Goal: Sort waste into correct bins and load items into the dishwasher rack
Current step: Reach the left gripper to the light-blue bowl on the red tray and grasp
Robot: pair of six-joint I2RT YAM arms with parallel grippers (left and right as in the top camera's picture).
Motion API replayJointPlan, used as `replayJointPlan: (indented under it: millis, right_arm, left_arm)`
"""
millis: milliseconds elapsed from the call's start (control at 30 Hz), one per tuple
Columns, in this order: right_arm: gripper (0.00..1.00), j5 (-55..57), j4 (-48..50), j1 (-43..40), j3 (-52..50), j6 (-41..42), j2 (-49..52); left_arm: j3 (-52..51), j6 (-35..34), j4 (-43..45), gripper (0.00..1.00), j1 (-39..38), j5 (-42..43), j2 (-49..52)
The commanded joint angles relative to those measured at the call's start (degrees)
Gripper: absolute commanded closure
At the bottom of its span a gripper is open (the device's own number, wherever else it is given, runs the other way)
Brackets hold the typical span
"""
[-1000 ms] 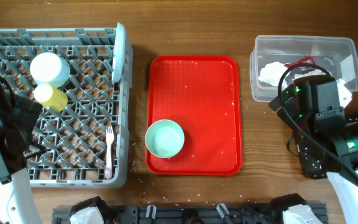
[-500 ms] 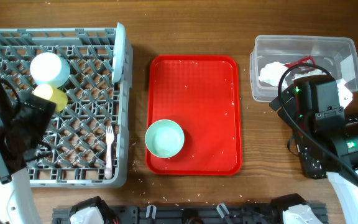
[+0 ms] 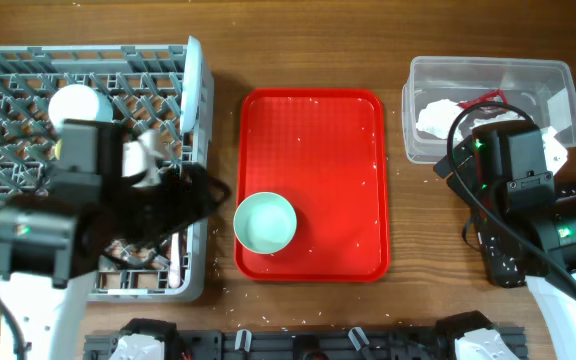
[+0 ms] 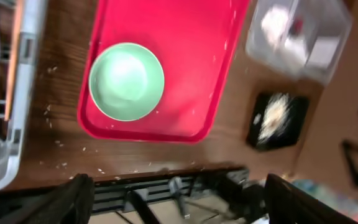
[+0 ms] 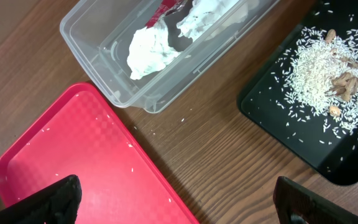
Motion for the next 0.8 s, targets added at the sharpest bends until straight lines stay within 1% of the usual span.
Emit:
replayJointPlan:
  millis: [0, 67, 100, 167, 300, 333, 400, 533, 633, 767]
  right_arm:
    - [0.0, 1.36, -0.02, -0.22, 0.31, 0.33, 0.28]
    - [0.0, 1.36, -0.02, -0.22, 0.31, 0.31, 0.28]
    - [0.0, 1.36, -0.02, -0.22, 0.31, 0.33, 0.28]
    - [0.0, 1.36, -0.02, -0.22, 0.31, 0.28, 0.28]
    - [0.0, 1.36, -0.02, -0.22, 0.31, 0.31, 0.28]
    - [0.0, 1.36, -0.02, -0.22, 0.31, 0.31, 0.28]
    - [0.0, 1.36, -0.02, -0.22, 0.31, 0.31, 0.28]
    - [0.0, 1.36, -0.02, -0.22, 0.31, 0.31, 0.28]
    - [0.0, 1.36, -0.02, -0.22, 0.31, 0.31, 0.28]
    - [0.0, 1.36, -0.02, -0.22, 0.31, 0.31, 0.28]
  left_arm:
    - [-2.03, -2.54, 3.06, 0.14, -10.51, -5.09, 2.89]
    - [-2.62, -4.44, 4.94, 0.18, -15.5, -7.32, 5.16]
    - [-2.62, -6.69, 5.6, 0.2, -18.25, -9.6, 6.82]
    - [-2.62, -10.6, 7.19, 0.2, -23.47, -15.15, 10.69]
    - [-2.62, -13.38, 10.67, 0.21, -31.85, -23.23, 19.45]
    - [-2.62, -14.14, 11.5, 0.25, -33.55, -24.63, 22.03]
    - [-2.62, -14.95, 13.11, 0.26, -35.8, -26.05, 26.75]
    - [-2.62, -14.95, 15.87, 0.3, -38.69, -28.61, 35.74]
    - [-2.62, -14.97, 16.57, 0.33, -39.15, -28.79, 40.04]
    - [-2.62, -14.97, 18.25, 0.35, -39.15, -31.5, 43.6]
